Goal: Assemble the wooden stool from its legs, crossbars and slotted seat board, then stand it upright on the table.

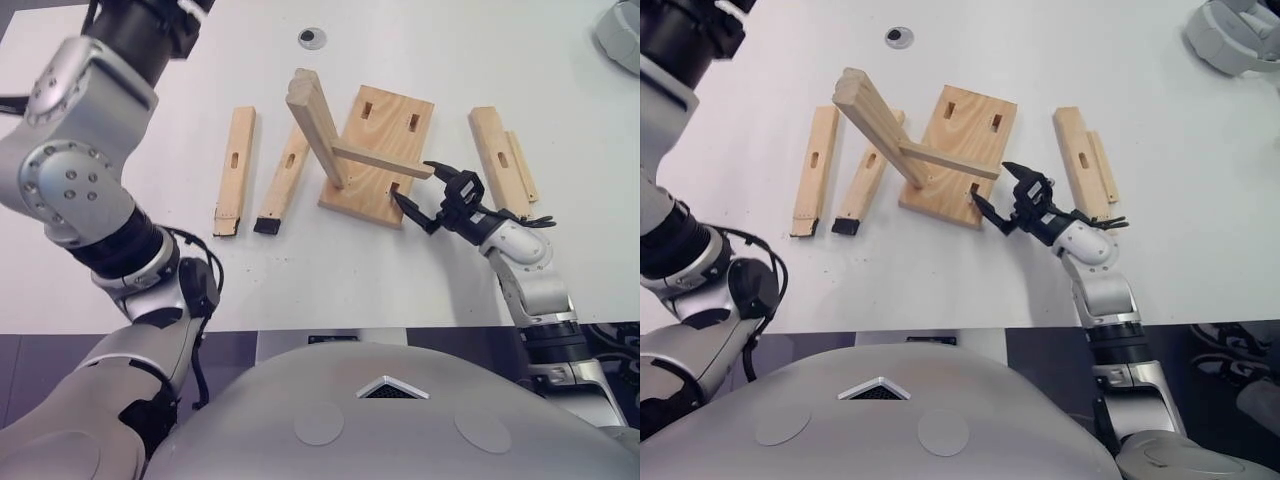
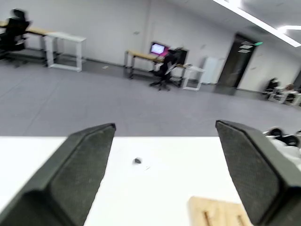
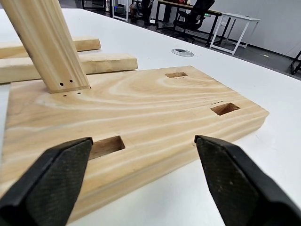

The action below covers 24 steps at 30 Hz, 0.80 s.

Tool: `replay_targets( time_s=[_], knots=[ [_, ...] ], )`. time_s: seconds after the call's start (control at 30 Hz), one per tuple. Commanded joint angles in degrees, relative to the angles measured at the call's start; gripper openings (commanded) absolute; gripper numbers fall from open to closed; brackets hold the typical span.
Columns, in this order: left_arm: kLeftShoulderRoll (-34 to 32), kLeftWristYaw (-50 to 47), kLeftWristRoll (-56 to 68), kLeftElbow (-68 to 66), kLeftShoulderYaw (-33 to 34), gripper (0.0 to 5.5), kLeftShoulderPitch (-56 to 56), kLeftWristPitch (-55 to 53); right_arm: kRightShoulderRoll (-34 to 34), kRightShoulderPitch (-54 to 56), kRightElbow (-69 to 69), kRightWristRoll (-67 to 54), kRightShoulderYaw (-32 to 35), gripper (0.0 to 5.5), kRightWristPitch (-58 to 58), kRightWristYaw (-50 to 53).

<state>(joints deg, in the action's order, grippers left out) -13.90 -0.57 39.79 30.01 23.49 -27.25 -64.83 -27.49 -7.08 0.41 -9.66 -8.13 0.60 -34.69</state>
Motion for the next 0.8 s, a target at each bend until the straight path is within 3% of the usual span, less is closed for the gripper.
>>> replay_targets(
  time_s=[0.03,0.23,0.4,0.63,0.8],
  knots=[
    [-0.2,-0.7,-1.6,4.2,-1.3,3.93,6.0,1.8,-6.0,-1.4,4.9,7.4,-0.7,4.04,-8.9,1.3],
    [-0.7,-0.5,-4.5,8.6,-7.8,3.93,12.3,3.6,-9.8,3.0,4.5,6.5,1.3,4.04,-7.7,-0.6],
    [-4.4,0.6,-9.4,10.5,-15.7,3.93,17.0,4.0,-6.9,5.3,2.3,1.2,4.2,4.04,-4.6,-2.1],
    [-7.1,2.3,-12.4,10.3,-13.9,3.93,23.5,5.5,-3.7,2.1,-2.2,-6.6,9.2,4.04,-5.8,-3.7],
    [-6.6,4.6,-11.8,11.6,-17.6,3.93,28.5,5.4,-4.7,-0.1,-3.7,-6.9,11.6,4.04,-7.7,-3.8]
  ],
)
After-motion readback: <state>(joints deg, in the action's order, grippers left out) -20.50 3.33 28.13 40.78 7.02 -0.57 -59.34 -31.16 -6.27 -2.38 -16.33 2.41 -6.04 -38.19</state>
